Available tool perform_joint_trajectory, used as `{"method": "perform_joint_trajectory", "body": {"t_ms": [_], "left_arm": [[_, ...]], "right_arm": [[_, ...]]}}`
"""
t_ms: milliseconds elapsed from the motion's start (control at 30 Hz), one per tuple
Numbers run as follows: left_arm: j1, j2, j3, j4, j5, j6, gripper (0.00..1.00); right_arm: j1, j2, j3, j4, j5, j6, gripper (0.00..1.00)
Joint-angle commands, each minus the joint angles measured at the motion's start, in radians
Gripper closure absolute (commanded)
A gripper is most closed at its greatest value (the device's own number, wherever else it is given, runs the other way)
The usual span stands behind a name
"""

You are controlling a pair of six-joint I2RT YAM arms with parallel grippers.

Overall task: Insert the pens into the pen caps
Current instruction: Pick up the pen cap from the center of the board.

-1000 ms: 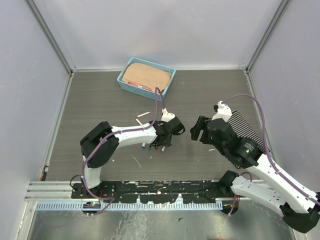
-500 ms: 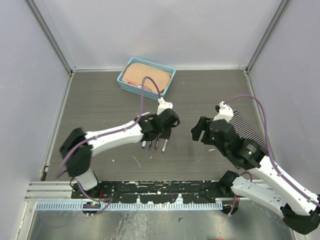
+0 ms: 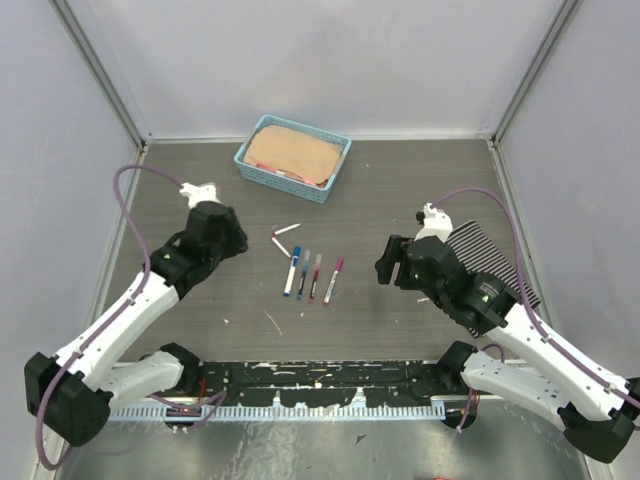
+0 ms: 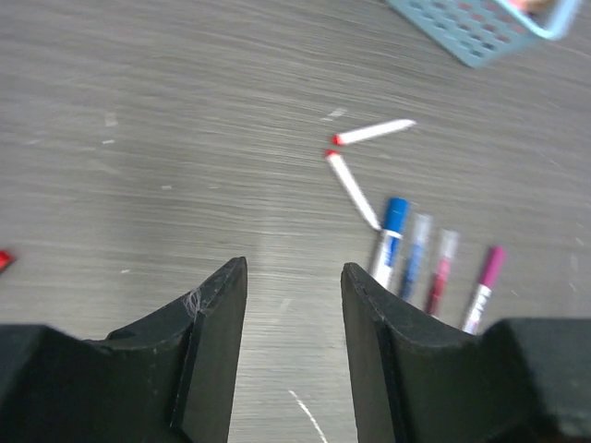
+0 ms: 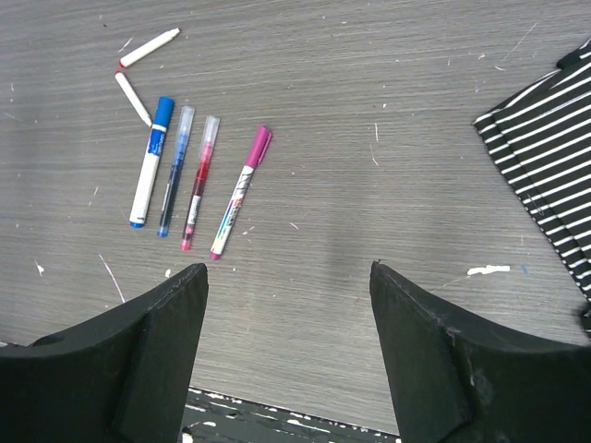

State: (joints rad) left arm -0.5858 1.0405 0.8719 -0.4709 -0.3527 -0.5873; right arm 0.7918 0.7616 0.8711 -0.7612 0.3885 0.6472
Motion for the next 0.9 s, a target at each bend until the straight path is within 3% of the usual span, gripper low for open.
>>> {"method": "perform_joint_trajectory", "body": {"t_ms": [0, 100, 400, 567, 867], "left_arm": [[0.166, -0.023, -0.038, -0.064, 0.072, -0.007, 0.49], [0.257, -0.002, -0.038, -0.119, 0.033, -0.014, 0.46], [0.464, 0.089, -0.107, -0.077, 0.080, -0.094, 0.37], [0.514, 0.122, -0.116, -0.059, 0.079, -0.105, 0.27], [0.521, 0.076, -0.113, -0.079, 0.026, -0.081, 0.23]], "right_arm": [[-0.003, 0.015, 0.006, 0.070, -0.022, -0.032, 0.24], [-0.002, 0.024, 0.006, 0.075, -0.032, -0.035, 0.24], [-0.003, 0.044, 0.000, 0.095, -0.084, -0.033, 0.24], [-0.003, 0.045, -0.007, 0.097, -0.102, -0.033, 0.24], [-0.003, 0.052, -0.028, 0.143, -0.103, -0.058, 0.24]]}}
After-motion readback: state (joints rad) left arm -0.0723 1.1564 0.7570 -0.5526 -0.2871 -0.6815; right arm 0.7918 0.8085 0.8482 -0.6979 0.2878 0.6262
